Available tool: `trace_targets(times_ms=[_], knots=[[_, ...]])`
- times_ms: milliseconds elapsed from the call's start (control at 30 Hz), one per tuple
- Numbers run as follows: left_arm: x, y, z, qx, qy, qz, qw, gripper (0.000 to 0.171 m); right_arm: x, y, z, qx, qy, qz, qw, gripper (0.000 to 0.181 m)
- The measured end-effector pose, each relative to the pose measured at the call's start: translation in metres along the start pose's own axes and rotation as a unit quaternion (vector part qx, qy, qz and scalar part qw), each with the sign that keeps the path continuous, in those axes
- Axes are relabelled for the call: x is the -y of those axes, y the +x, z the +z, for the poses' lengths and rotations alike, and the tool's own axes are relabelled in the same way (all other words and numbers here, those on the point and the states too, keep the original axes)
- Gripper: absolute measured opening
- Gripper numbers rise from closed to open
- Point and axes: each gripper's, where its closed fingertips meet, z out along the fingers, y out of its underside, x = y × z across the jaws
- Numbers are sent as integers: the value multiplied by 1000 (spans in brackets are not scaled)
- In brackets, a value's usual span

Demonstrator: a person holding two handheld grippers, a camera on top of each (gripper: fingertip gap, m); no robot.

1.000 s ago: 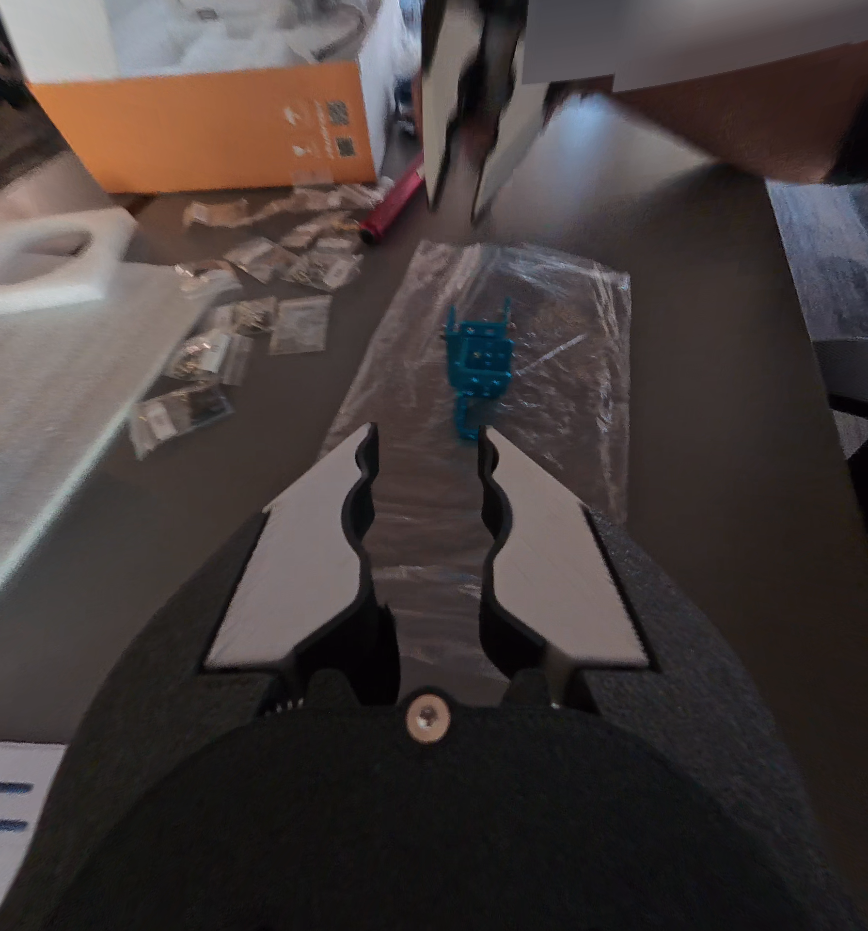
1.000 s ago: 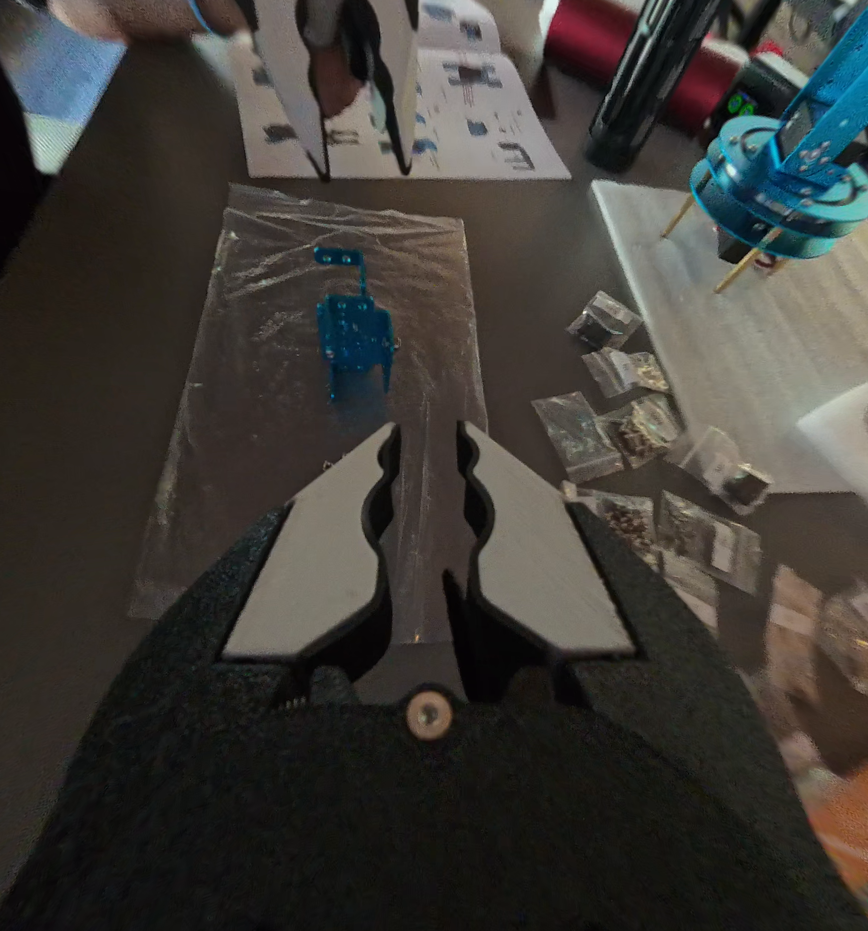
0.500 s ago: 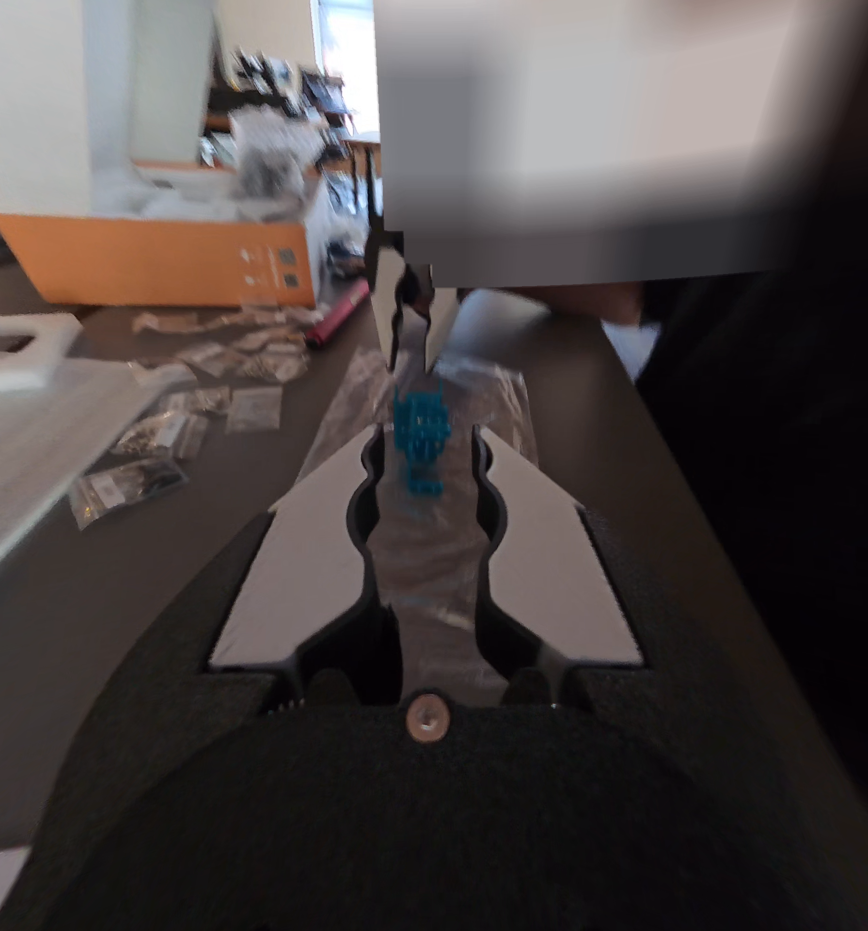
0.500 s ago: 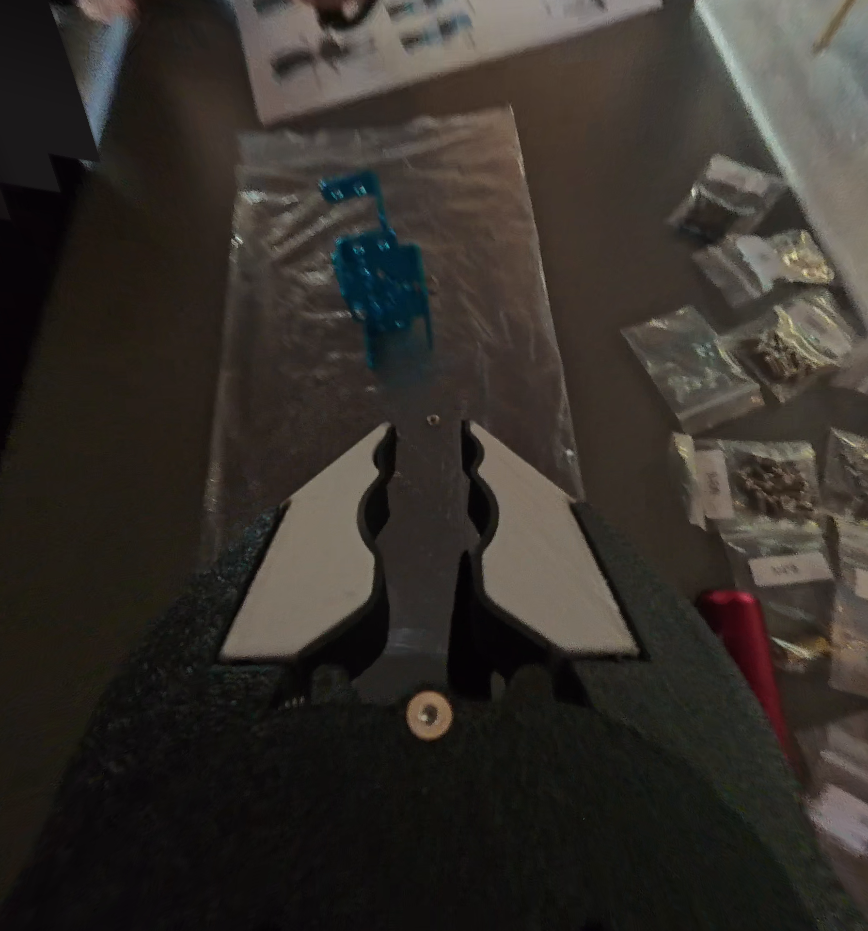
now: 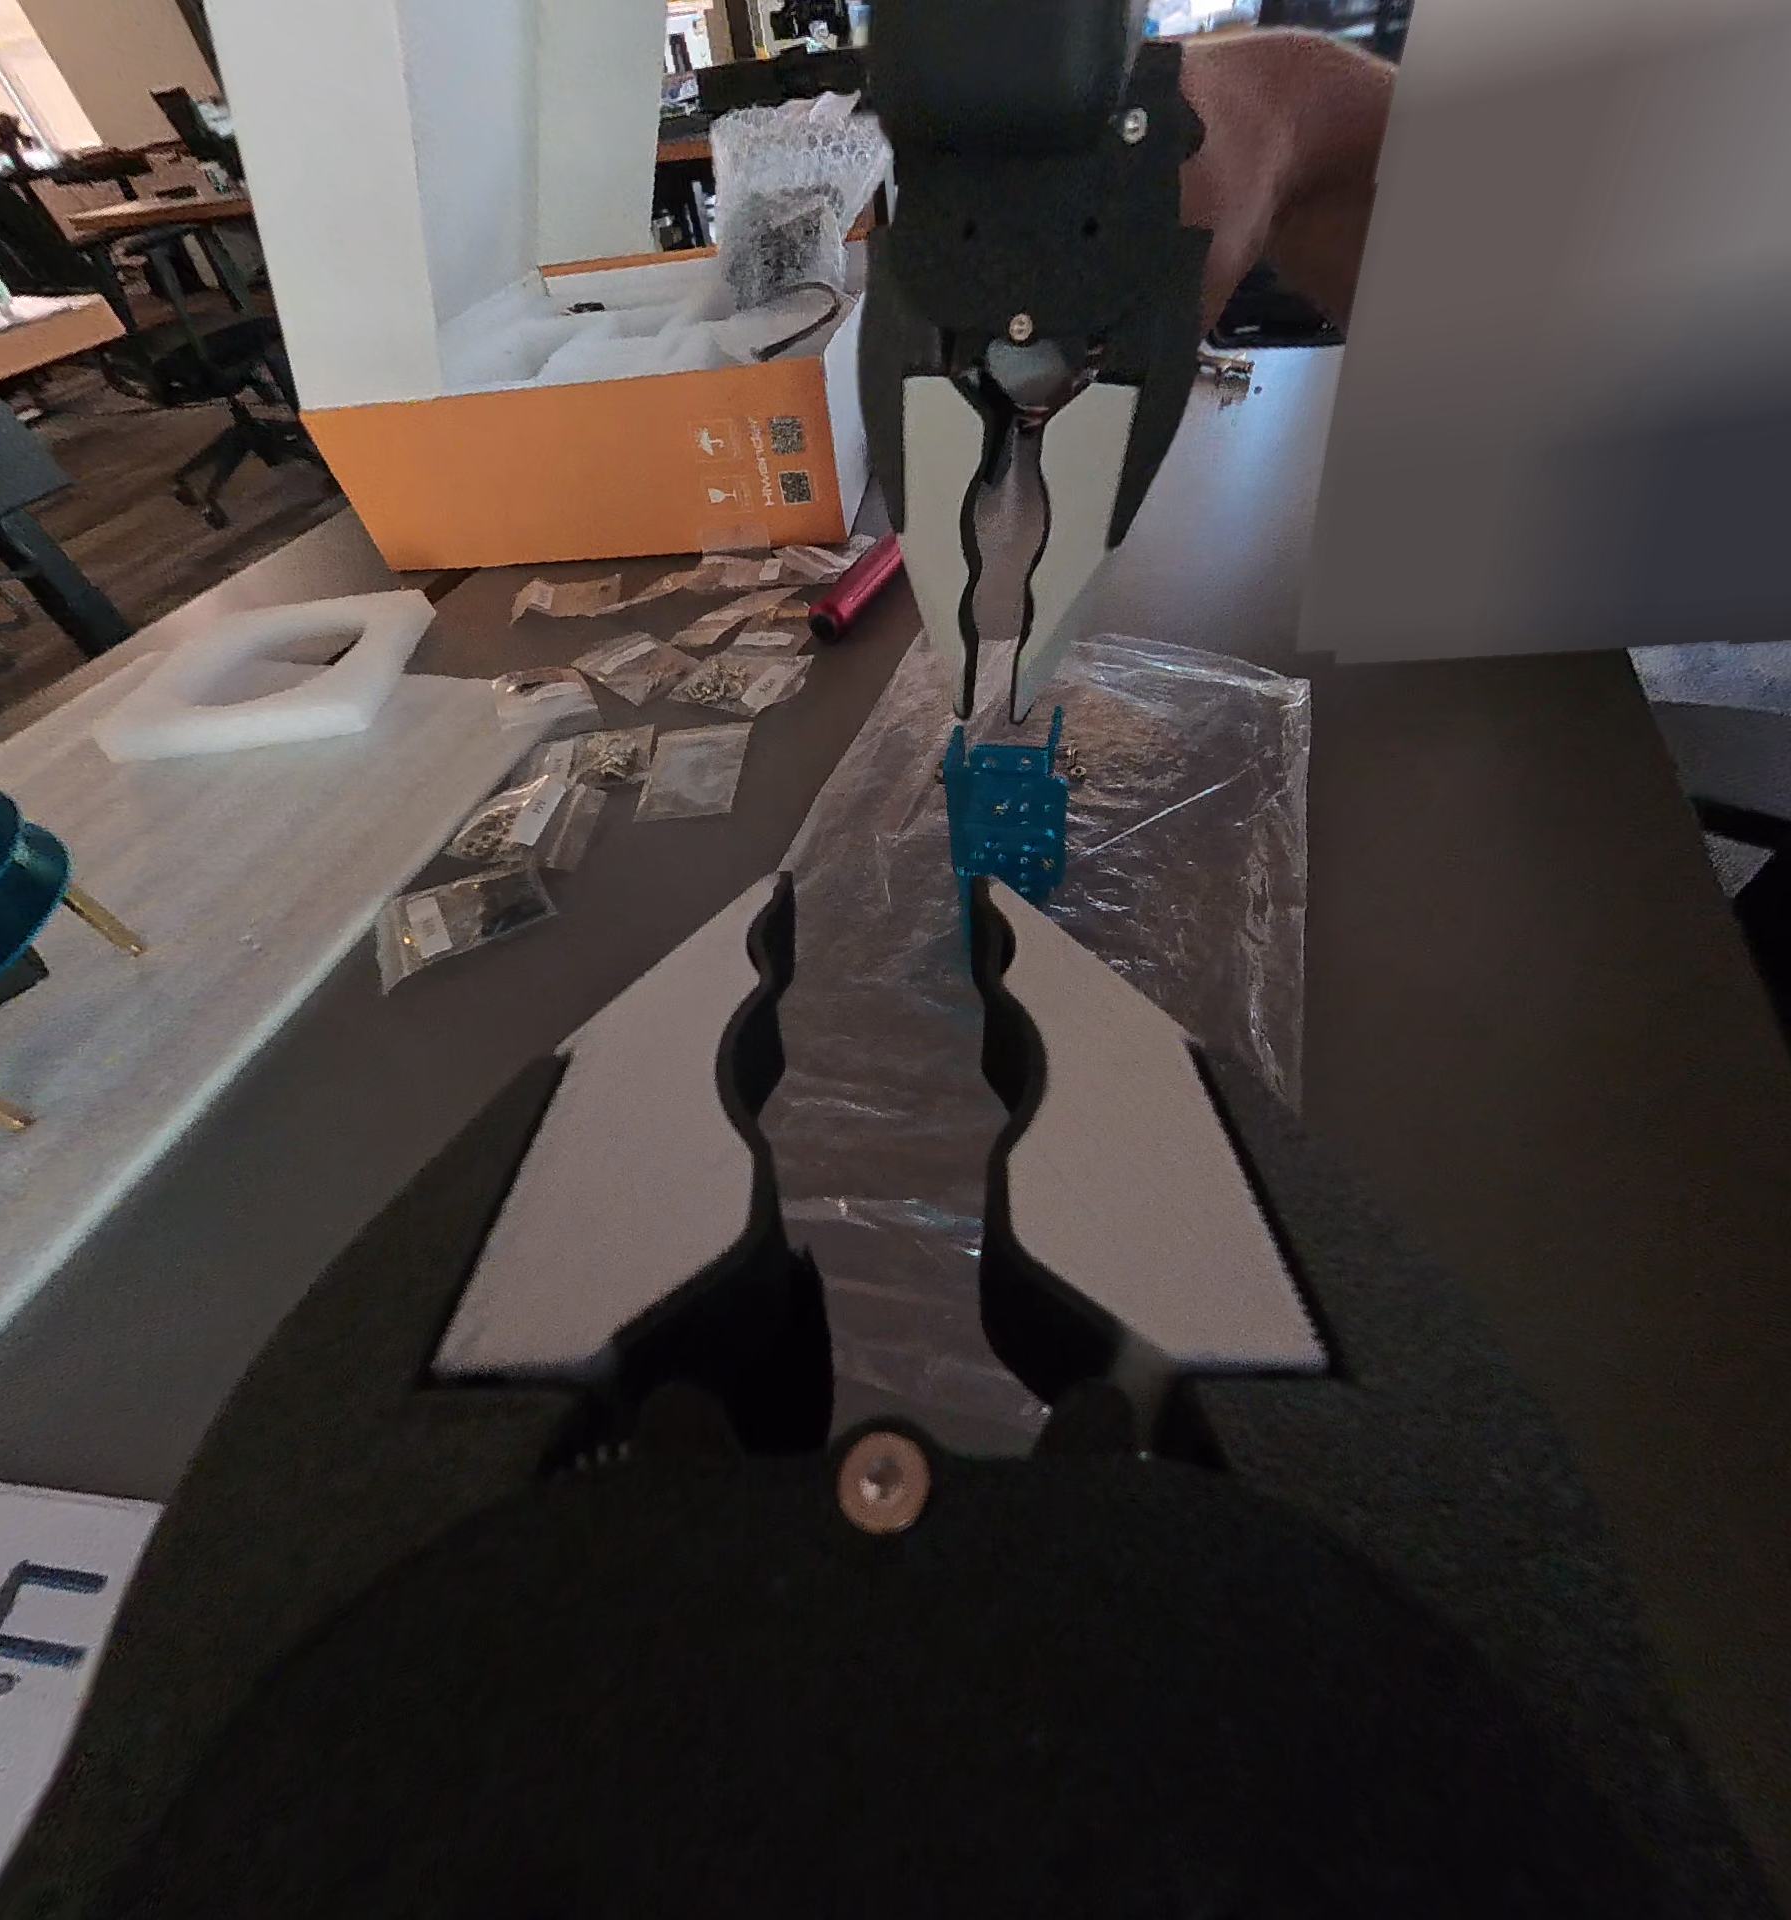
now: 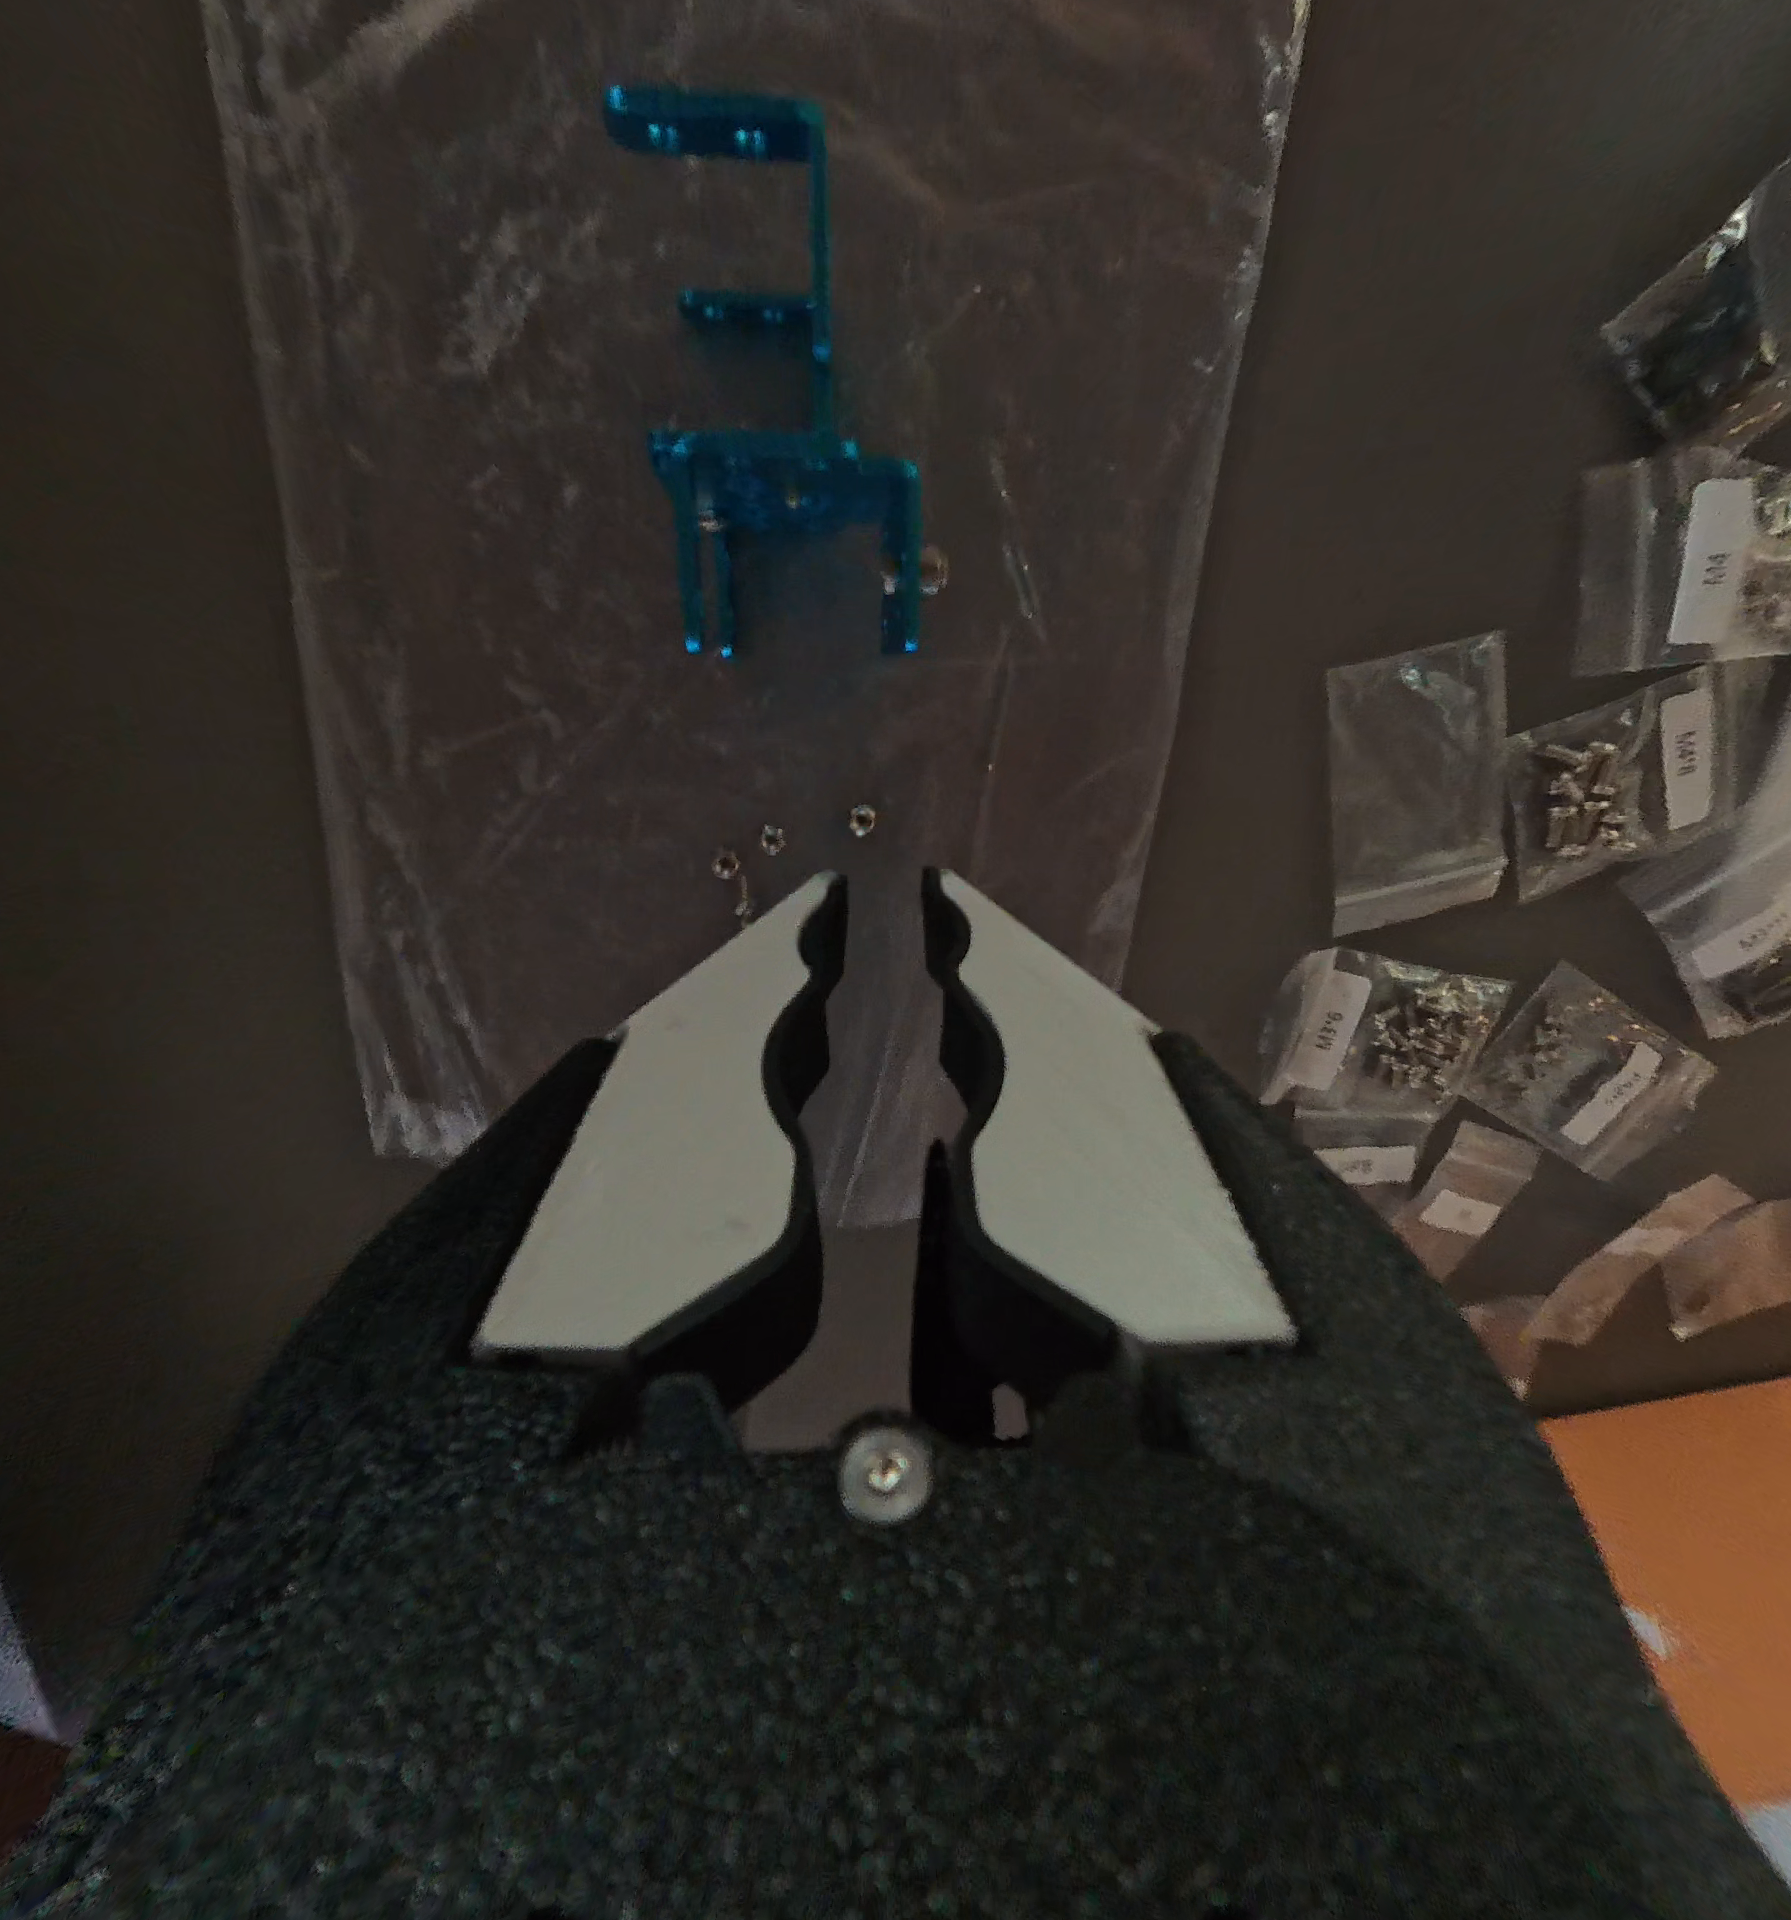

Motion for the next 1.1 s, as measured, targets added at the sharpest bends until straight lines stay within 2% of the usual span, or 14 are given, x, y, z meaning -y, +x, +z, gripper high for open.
trace_targets(times_ms=[167,267,400,500,633,733,900,1100], knots=[[4,13,-2,-1,-6,35,999,34,7,-1,7,31,56,18,998,14],[2,20,-1,-16,-14,30,999,34,3,-5,10,62,60,23,996,17],[-7,18,3,-26,-34,13,999,34,10,-6,4,74,94,1,993,17],[-14,14,5,-23,-46,5,999,34,22,12,3,50,107,-31,992,17],[-19,12,5,-18,-57,11,998,34,36,19,17,82,104,-73,988,15],[-19,12,3,-20,-56,14,998,34,34,15,26,119,94,-84,985,15],[-18,12,2,-24,-55,12,998,34,32,11,26,132,108,-95,981,14],[-16,11,0,-27,-49,1,998,34,5,1,12,135,95,-66,984,10]])
